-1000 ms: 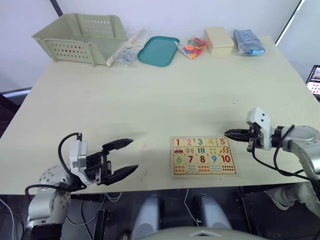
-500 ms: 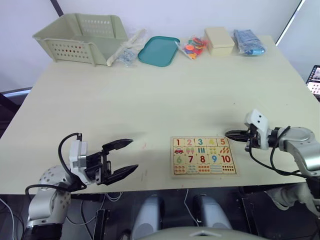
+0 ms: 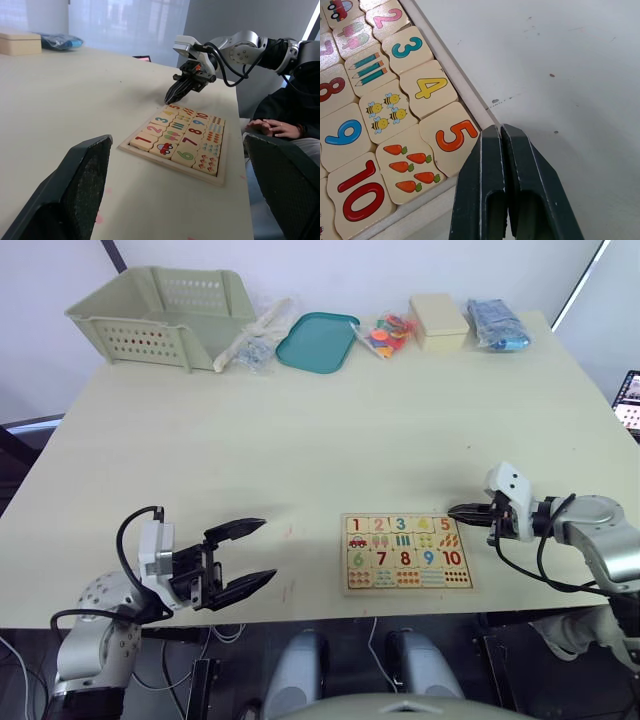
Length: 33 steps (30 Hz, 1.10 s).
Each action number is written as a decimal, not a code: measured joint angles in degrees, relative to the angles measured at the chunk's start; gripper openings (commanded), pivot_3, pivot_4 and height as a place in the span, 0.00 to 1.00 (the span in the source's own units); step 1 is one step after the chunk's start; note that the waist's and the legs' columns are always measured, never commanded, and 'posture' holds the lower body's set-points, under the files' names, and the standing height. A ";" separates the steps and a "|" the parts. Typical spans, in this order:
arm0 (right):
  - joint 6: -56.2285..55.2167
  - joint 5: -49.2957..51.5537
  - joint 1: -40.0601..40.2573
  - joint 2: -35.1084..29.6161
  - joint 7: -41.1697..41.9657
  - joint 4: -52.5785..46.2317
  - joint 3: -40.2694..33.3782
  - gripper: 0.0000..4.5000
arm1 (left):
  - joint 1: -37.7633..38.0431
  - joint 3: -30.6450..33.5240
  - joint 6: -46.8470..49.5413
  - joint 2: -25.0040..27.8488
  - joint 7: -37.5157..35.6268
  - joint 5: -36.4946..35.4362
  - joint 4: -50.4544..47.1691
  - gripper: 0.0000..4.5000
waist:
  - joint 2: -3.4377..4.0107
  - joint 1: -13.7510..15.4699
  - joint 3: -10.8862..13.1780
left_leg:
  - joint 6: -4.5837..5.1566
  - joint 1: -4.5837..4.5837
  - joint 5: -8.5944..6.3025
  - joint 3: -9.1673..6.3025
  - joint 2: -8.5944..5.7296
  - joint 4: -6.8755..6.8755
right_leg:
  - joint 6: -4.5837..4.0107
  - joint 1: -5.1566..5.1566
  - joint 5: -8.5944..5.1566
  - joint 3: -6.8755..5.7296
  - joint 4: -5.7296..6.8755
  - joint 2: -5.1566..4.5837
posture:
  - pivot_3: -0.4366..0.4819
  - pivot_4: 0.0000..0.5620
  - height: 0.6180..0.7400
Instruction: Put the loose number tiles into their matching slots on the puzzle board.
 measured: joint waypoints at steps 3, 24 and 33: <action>0.06 0.02 0.24 -0.08 0.02 -0.42 0.00 0.02 | 0.00 0.00 0.00 0.00 0.01 0.00 0.00 1.00 | 0.00 0.00 0.00 | 0.00 0.00 0.00 0.00 0.00 0.00 | 0.00 0.00 0.00 0.00 0.00 0.00 | 0.48 0.27 1.00; -5.56 8.99 19.29 -2.50 3.02 -11.48 -17.83 0.44 | 2.07 0.27 0.13 -0.01 1.13 -0.01 -0.54 1.00 | -0.01 0.34 -0.01 | 0.00 0.05 0.00 0.00 0.00 0.00 | 0.01 0.09 0.00 0.00 -0.01 0.00 | 0.48 0.27 1.00; -10.68 10.62 37.48 -0.02 1.79 -14.73 -31.48 0.98 | 8.37 3.03 0.51 -0.05 6.31 0.41 -0.79 1.00 | -0.01 0.20 -0.02 | 0.00 0.12 0.00 0.00 0.03 -0.01 | -0.17 0.15 -0.13 0.03 -0.01 0.02 | 0.48 0.27 1.00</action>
